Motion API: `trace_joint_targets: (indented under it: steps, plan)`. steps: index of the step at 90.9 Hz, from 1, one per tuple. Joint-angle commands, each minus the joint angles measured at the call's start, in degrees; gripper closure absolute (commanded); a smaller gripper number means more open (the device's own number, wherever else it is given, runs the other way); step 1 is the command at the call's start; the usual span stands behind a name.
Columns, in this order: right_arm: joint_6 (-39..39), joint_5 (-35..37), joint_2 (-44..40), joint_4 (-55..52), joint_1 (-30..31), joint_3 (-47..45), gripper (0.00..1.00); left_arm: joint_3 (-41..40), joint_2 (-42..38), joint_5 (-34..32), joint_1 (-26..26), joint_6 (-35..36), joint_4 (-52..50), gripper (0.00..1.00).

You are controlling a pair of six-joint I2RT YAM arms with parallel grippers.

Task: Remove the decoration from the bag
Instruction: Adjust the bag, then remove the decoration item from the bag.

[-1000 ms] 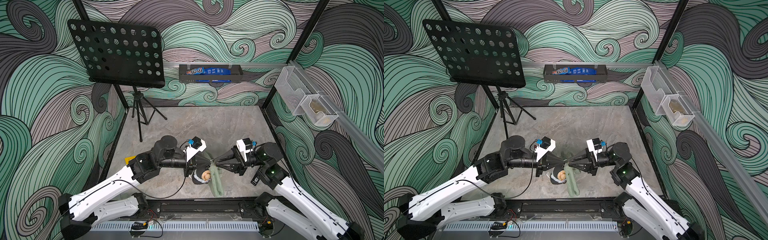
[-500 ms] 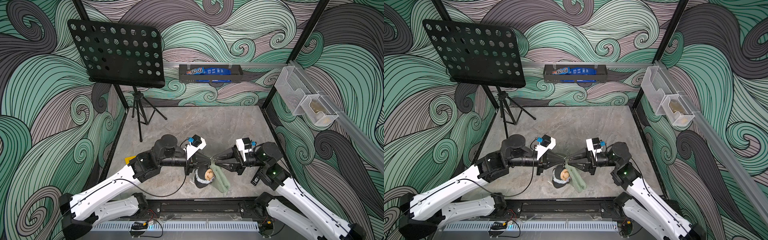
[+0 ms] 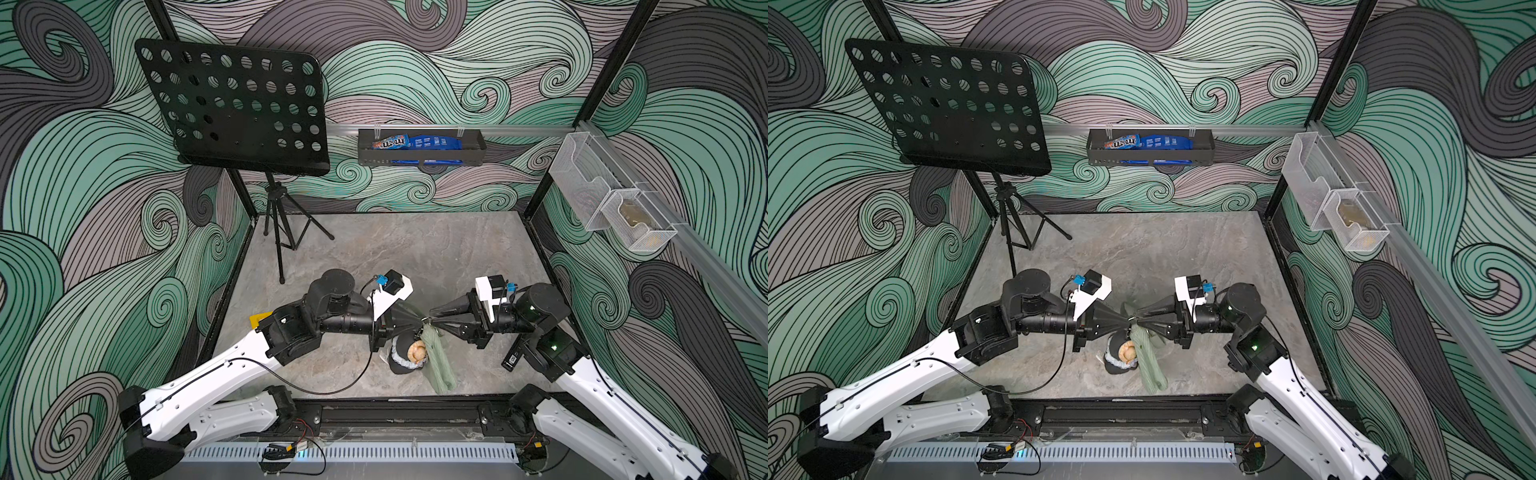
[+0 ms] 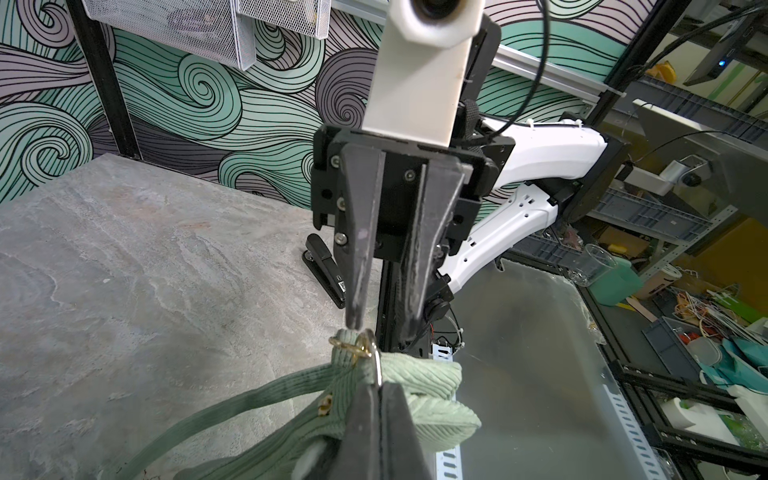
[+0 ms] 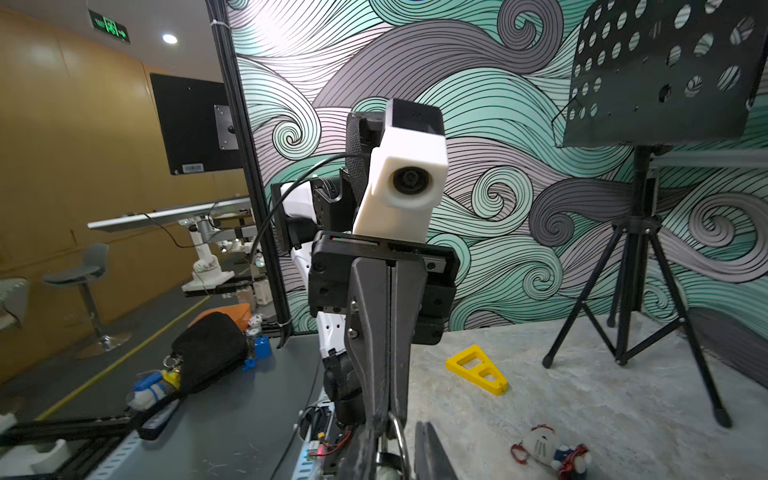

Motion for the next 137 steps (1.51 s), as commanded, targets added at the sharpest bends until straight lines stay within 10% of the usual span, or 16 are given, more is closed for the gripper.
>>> trace_joint_targets:
  steps: [1,52,62,79,137]
  plan:
    - [0.0,-2.4,0.3,0.9,0.1,0.1,0.83,2.7,0.1,1.7,-0.3,-0.9,4.2,1.00]
    - [2.3,-0.4,-0.1,2.2,0.1,-0.1,1.00,1.3,-0.5,0.5,-0.3,-1.2,6.5,1.00]
    - [4.8,-1.1,-0.8,4.4,0.1,-0.3,1.00,-2.0,-3.1,-2.7,-0.3,-1.2,9.3,0.58]
    - [8.9,-3.7,-0.6,9.2,0.1,-0.7,1.00,-8.7,-7.2,-4.2,-0.3,-1.4,14.5,0.40]
    - [14.8,-7.7,0.0,19.2,0.7,-2.2,1.00,-11.9,-3.5,7.8,-0.3,-8.3,24.3,0.46]
